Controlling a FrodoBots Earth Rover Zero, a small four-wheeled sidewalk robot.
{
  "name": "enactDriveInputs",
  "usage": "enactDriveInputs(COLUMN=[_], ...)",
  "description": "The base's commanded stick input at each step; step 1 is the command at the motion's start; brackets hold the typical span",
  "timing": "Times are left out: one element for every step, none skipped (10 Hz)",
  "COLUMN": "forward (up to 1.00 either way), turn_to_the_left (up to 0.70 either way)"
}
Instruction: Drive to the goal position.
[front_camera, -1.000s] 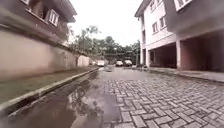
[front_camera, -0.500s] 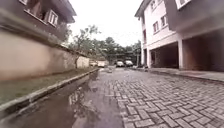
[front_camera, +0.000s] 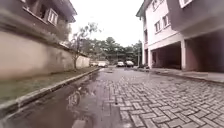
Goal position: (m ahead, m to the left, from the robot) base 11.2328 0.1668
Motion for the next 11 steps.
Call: enactDriveInputs(forward=[0.50,0.50,0.50,0.50,0.50,0.50,0.50,0.50,0.50,0.50,0.50], turn_to_the_left=[0.00,0.00,0.00,0.00,0.00,0.00,0.00,0.00,0.00,0.00,0.00])
